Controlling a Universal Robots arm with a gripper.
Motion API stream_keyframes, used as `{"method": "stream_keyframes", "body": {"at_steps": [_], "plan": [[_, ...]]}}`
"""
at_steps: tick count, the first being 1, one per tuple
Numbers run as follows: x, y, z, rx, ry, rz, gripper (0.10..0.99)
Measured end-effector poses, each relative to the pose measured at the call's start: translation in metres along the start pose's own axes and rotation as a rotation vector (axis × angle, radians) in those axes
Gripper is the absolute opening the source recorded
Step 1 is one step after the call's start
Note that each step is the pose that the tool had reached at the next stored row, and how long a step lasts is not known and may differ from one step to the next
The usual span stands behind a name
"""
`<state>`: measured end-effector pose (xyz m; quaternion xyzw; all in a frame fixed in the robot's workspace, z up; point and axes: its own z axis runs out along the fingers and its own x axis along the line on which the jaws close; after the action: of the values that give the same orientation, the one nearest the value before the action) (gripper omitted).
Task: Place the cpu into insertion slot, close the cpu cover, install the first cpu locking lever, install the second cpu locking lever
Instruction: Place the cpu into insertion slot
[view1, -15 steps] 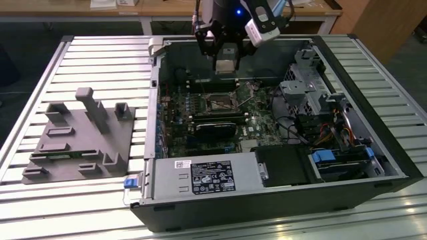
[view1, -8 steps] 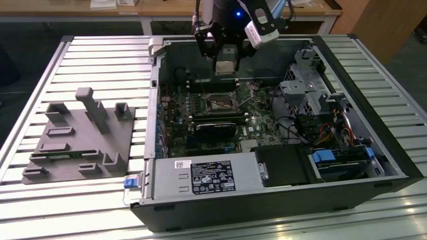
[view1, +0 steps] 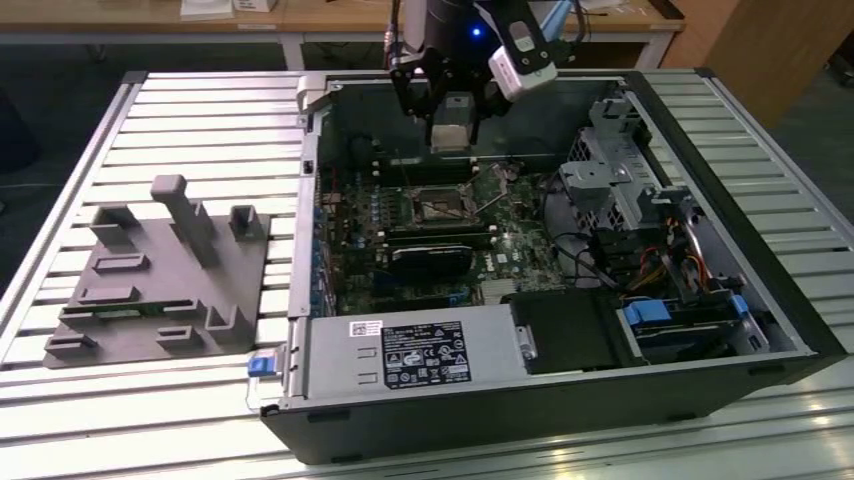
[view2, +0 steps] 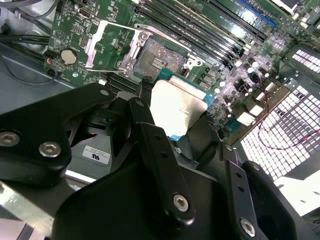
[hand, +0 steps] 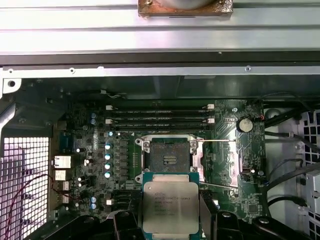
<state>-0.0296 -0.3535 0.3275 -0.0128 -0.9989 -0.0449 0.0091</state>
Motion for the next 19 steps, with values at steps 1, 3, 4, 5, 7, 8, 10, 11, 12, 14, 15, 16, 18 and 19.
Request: {"method": "stream_keyframes", "body": {"at_steps": [1,3,4,5,7,8,10,11,12,14,15,16,18,19], "plan": [[0.0000,0.0000,0.0004,0.000,0.0000,0.000,0.537],[0.0000,-0.0001,0.0011,0.000,0.0000,0.000,0.537],[0.0000,-0.0001,0.0014,0.000,0.0001,0.000,0.537],[0.0000,-0.0002,0.0018,0.000,0.0000,0.000,0.537],[0.0000,-0.0002,0.0026,0.000,0.0000,0.000,0.537],[0.0000,-0.0003,0.0030,0.000,0.0000,0.000,0.537],[-0.0001,-0.0003,0.0038,0.000,0.0000,0.000,0.537],[-0.0001,-0.0004,0.0043,0.000,0.0000,0.000,0.537],[-0.0001,-0.0004,0.0047,0.000,0.0000,0.000,0.537],[-0.0001,-0.0005,0.0056,0.000,0.0000,0.000,0.537],[-0.0001,-0.0005,0.0060,0.000,0.0001,0.000,0.537],[-0.0001,-0.0006,0.0065,0.000,0.0000,0.000,0.537],[-0.0001,-0.0007,0.0075,0.000,0.0000,0.000,0.537],[-0.0002,-0.0007,0.0079,0.000,0.0000,0.000,0.537]]}}
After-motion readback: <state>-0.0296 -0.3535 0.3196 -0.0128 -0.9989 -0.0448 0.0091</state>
